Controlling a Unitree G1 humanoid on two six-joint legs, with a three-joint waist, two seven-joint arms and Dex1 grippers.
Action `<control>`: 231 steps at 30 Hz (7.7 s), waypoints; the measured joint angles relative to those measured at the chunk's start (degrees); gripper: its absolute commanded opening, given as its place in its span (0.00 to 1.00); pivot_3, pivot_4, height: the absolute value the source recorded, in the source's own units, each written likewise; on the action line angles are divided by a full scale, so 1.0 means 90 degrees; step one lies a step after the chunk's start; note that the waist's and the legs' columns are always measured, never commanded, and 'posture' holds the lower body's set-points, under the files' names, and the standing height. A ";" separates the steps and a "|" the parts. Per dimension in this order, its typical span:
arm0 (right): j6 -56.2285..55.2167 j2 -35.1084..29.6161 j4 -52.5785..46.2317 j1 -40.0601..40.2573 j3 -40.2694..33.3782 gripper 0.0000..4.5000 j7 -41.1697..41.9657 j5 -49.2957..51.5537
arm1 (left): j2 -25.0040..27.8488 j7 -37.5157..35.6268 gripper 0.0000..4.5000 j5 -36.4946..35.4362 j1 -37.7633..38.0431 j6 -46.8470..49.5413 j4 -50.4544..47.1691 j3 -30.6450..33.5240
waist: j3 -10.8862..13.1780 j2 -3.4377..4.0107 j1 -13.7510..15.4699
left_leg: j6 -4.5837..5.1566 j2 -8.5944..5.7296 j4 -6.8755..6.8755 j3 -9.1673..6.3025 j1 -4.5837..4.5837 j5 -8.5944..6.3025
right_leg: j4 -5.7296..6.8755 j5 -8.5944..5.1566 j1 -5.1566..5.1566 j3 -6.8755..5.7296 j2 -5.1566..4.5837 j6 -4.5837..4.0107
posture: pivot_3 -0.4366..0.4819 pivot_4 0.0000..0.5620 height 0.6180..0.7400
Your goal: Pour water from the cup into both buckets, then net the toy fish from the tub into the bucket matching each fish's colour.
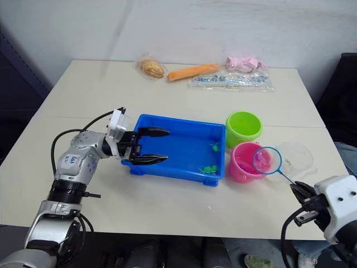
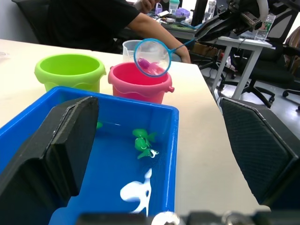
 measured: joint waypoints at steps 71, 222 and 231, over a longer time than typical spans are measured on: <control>-0.3084 -0.3312 0.3663 -0.7284 0.6594 0.00 0.4000 -0.2372 | 0.0506 0.1052 0.99 -0.0023 0.0977 0.0008 -0.0651 0.0766 | 0.0001 0.0001 -0.0034 | 0.0018 0.0024 0.0012 -0.0016 0.0038 0.0007 | -0.0006 0.0007 0.0067 -0.0031 -0.0027 0.0011 | 0.48 0.27 1.00; 0.2763 -0.1549 0.4909 -0.8258 0.6206 0.00 0.3900 -0.0642 | 0.0507 0.1190 0.99 -0.0017 0.1105 0.0203 -0.0847 0.0742 | 0.0004 0.0007 -0.0170 | 0.0008 0.0025 0.0015 -0.0046 0.0003 0.0013 | 0.0002 0.0008 0.0058 -0.0070 -0.0034 0.0011 | 0.48 0.27 1.00; 0.2731 -0.1354 0.4900 -0.8078 0.6208 0.00 0.3572 -0.0539 | 0.0507 0.1189 0.99 -0.0017 0.1103 0.0197 -0.0844 0.0747 | 0.0005 0.0007 -0.0170 | 0.0008 0.0025 0.0014 -0.0047 0.0003 0.0013 | 0.0001 0.0008 0.0058 -0.0070 -0.0034 0.0011 | 0.48 0.27 1.00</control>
